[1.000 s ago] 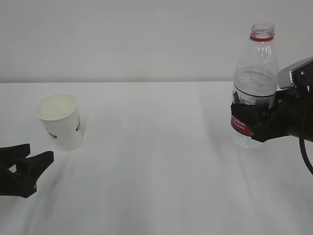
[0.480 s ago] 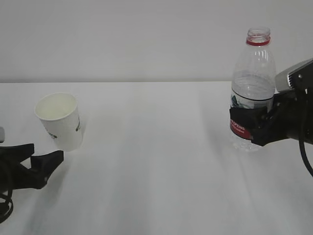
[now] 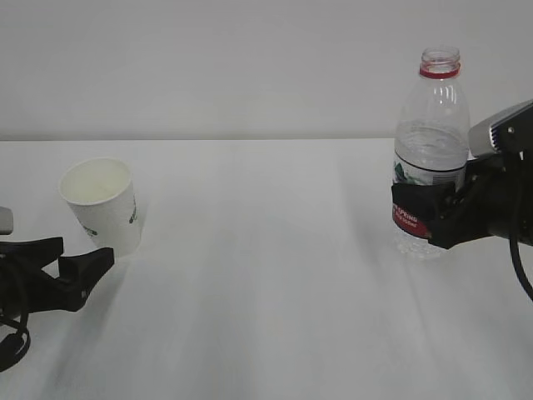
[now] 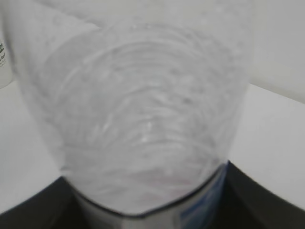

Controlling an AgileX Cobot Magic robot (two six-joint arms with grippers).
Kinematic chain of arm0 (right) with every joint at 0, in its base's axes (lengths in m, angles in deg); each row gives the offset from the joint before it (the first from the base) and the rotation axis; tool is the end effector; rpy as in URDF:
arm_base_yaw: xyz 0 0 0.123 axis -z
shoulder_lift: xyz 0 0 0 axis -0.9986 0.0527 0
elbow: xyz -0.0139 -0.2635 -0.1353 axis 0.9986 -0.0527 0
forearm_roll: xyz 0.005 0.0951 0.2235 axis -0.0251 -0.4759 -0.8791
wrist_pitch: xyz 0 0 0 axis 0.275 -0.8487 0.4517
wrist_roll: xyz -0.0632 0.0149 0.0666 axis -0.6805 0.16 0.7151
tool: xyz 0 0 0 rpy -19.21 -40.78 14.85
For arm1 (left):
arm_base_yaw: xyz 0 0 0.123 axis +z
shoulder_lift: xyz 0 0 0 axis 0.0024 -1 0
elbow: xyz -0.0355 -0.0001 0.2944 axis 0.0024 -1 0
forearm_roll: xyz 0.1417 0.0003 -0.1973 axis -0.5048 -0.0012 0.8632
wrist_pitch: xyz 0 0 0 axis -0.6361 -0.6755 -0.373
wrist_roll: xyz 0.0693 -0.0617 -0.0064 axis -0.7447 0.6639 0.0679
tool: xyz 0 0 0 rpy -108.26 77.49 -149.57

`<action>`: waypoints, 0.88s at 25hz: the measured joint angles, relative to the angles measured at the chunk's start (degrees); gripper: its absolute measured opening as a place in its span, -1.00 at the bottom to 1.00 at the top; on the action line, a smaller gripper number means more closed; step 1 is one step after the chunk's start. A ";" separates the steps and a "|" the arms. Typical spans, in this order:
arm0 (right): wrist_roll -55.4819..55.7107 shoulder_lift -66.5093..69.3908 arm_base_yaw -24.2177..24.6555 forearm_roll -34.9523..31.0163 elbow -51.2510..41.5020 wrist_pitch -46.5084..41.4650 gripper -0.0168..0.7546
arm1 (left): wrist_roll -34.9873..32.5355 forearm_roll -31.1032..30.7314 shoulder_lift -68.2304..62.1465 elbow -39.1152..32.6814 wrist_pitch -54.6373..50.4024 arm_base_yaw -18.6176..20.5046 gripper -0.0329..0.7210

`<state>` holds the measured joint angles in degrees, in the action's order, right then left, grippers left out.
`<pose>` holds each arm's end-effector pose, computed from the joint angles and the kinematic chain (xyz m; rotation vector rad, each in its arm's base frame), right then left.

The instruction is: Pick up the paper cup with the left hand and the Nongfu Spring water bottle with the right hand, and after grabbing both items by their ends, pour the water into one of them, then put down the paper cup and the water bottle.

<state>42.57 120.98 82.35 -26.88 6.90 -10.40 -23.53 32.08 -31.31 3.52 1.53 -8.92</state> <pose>0.2578 0.0594 0.2048 -0.6040 1.8843 0.3072 0.2331 -0.0590 0.1178 0.2479 1.9544 -0.3864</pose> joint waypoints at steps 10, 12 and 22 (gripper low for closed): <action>0.00 0.00 0.00 0.00 0.00 0.00 0.25 | 0.00 0.00 0.00 0.09 0.00 0.00 0.75; 0.00 0.00 0.00 0.00 0.00 0.00 0.25 | 0.00 0.00 0.00 0.09 0.00 0.00 0.75; 0.10 0.00 0.00 0.00 0.00 -0.04 0.24 | 0.08 -0.90 -0.13 3.55 0.10 0.00 0.82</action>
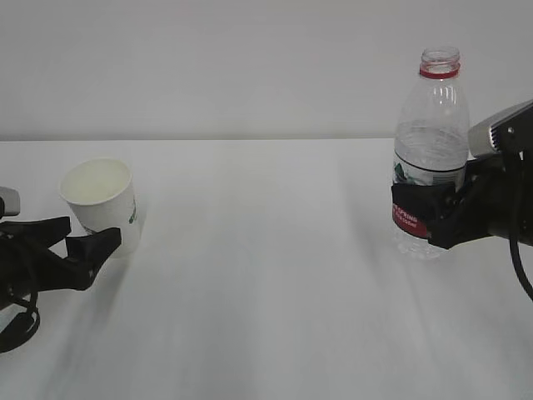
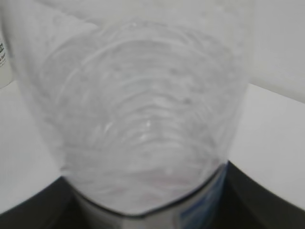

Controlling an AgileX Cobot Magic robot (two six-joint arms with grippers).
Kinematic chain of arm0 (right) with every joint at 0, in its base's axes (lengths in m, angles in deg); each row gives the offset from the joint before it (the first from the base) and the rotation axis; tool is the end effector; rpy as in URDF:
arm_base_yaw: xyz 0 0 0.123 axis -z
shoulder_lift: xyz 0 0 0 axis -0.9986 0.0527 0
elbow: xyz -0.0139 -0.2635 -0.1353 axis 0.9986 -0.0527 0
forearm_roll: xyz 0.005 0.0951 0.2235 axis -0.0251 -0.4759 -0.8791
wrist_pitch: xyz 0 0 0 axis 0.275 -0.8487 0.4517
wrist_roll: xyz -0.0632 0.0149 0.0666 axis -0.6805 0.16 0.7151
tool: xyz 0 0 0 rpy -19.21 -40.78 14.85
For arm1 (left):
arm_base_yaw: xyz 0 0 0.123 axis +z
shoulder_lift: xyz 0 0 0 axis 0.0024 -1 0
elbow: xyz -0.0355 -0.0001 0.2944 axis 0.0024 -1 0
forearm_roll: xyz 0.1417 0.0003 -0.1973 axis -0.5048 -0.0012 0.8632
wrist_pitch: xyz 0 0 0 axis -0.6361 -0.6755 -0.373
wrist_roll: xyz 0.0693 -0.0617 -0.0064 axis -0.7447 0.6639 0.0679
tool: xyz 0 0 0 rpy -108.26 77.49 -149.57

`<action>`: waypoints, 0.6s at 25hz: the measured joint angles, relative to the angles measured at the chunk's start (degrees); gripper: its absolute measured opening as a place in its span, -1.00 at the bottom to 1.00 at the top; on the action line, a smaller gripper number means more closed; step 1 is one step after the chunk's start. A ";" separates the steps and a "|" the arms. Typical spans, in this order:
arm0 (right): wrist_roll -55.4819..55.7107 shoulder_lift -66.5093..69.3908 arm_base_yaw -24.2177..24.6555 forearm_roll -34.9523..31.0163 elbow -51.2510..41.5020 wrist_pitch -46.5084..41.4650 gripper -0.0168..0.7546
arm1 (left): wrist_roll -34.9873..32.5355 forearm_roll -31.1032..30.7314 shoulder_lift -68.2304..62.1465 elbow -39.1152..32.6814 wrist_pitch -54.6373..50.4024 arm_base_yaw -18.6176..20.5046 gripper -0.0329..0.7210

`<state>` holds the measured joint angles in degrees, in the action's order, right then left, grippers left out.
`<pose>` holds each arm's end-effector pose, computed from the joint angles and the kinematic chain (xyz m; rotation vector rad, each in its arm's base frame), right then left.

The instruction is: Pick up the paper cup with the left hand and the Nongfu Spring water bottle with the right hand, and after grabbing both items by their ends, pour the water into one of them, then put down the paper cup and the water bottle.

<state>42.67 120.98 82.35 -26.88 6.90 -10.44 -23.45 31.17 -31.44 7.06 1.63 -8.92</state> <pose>0.2578 0.0593 0.2048 -0.6023 1.8856 0.3079 0.2491 -0.0629 0.1251 0.2654 1.8922 -0.3943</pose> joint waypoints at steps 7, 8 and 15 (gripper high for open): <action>0.00 0.00 0.00 0.09 0.00 0.00 0.24 | 0.00 1.19 -1.38 0.37 0.00 0.00 0.90; 0.00 0.00 0.00 0.09 0.00 0.00 0.24 | 0.00 1.18 -1.62 0.37 0.00 0.00 0.91; 0.00 0.00 0.00 0.09 0.00 0.00 0.24 | 0.00 1.70 -1.87 0.50 0.00 0.00 0.92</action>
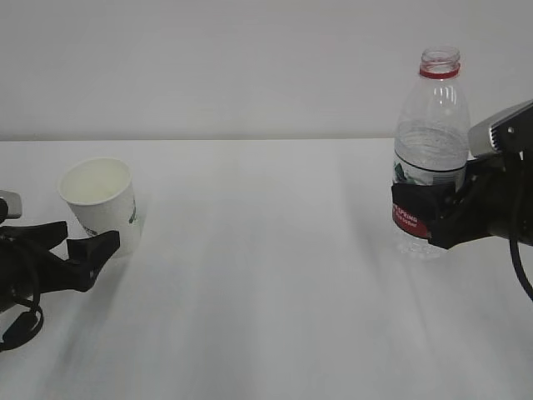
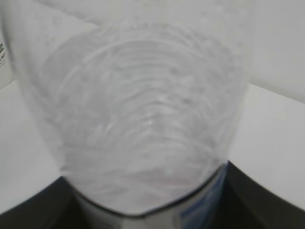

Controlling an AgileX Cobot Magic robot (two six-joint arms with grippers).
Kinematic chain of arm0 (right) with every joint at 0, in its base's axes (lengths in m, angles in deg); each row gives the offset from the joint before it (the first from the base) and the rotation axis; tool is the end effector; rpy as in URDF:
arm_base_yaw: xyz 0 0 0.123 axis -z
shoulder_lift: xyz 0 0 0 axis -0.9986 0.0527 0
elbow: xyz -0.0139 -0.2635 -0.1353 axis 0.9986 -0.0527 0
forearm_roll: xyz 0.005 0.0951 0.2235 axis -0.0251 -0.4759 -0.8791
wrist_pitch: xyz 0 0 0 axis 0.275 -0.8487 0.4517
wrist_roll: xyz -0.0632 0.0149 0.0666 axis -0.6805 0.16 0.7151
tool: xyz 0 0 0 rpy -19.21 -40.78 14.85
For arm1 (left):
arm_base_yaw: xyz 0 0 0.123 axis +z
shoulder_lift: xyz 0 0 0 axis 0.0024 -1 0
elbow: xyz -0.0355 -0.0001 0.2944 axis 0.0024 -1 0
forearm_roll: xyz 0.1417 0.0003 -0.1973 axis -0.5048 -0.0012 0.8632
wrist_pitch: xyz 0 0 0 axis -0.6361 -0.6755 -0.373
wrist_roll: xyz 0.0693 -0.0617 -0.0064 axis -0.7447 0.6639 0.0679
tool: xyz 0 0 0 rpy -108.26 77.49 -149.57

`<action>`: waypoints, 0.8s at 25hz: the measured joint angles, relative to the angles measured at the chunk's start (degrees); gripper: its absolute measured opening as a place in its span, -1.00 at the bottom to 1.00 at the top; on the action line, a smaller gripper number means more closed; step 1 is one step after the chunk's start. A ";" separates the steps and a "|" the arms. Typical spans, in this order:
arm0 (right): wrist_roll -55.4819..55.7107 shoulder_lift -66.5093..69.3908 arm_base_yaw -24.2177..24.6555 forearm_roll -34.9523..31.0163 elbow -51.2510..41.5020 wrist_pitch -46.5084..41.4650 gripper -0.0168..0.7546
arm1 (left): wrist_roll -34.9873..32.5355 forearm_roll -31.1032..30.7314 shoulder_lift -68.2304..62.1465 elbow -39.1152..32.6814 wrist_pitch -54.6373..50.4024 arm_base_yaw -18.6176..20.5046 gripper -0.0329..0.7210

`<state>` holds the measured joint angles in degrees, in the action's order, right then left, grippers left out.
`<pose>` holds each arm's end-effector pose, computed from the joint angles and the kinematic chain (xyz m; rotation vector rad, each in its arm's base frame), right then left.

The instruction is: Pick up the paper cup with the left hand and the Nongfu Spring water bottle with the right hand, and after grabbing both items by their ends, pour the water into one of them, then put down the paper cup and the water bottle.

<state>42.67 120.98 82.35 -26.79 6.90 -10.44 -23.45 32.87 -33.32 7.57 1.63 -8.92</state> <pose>0.2578 0.0594 0.2048 -0.6042 1.8854 0.3078 0.2525 -0.0609 0.1179 0.2341 1.9178 -0.3781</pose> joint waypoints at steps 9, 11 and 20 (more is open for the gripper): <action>0.00 0.00 0.00 0.00 0.00 0.00 0.24 | 0.00 2.52 -0.97 0.21 0.11 0.00 0.92; 0.00 0.00 0.00 0.00 0.00 0.00 0.24 | 0.00 2.42 -2.54 0.21 0.11 0.00 0.92; 0.00 0.00 0.00 0.00 0.00 -0.10 0.24 | 0.00 2.19 -4.17 2.62 0.11 0.00 0.92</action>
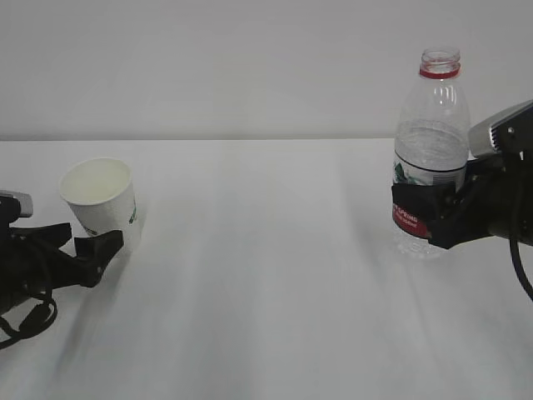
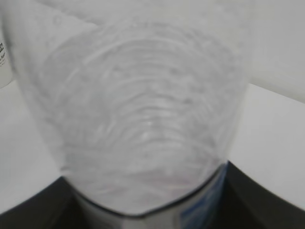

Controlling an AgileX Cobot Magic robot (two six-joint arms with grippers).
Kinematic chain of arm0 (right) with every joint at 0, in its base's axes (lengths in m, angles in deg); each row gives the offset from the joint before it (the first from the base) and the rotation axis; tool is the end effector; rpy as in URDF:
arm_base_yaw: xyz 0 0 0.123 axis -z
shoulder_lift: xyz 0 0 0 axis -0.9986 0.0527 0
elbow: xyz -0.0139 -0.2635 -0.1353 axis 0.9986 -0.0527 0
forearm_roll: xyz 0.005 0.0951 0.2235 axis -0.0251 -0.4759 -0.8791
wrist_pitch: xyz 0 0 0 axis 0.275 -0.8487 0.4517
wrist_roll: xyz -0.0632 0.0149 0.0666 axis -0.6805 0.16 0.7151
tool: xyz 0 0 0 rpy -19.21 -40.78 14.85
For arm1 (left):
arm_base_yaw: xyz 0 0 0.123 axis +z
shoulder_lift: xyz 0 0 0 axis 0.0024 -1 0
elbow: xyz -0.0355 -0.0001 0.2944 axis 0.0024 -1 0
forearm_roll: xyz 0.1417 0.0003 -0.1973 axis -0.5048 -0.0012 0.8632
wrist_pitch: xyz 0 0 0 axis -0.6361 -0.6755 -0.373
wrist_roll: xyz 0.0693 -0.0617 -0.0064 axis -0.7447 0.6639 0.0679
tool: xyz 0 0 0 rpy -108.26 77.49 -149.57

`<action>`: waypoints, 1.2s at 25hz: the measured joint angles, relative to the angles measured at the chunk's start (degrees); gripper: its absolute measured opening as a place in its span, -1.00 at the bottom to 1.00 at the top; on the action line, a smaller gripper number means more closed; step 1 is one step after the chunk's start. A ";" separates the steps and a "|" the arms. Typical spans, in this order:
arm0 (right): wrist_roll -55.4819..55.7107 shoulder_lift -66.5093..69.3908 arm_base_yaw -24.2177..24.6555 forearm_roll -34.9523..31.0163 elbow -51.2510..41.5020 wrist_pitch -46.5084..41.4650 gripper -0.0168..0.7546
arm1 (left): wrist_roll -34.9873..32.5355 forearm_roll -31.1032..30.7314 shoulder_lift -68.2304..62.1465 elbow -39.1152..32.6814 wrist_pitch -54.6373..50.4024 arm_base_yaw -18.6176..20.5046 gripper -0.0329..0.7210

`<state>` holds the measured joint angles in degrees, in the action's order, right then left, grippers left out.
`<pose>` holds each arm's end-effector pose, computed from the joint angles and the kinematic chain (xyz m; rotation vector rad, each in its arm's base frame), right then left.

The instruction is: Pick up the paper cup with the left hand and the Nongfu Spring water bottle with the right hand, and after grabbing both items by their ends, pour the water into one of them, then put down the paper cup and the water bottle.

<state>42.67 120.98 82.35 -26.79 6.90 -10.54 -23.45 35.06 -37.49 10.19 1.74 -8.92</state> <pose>0.2578 0.0593 0.2046 -0.6041 1.8870 0.3067 0.2652 -0.0597 0.1044 0.1939 1.9446 -0.3563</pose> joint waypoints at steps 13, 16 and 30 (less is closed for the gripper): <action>0.00 0.00 0.00 0.00 0.00 0.00 0.24 | 0.00 -0.96 -5.22 3.78 0.00 0.00 0.92; 0.00 0.00 0.00 0.00 0.00 0.00 0.24 | 0.00 -1.09 -5.59 4.81 0.00 0.00 0.92; 0.00 0.00 0.00 0.00 -0.04 0.00 0.24 | 0.00 -1.95 -8.60 7.05 0.00 0.00 0.92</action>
<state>42.67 120.98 82.35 -26.79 6.87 -10.54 -23.45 33.11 -46.09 17.24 1.74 -8.92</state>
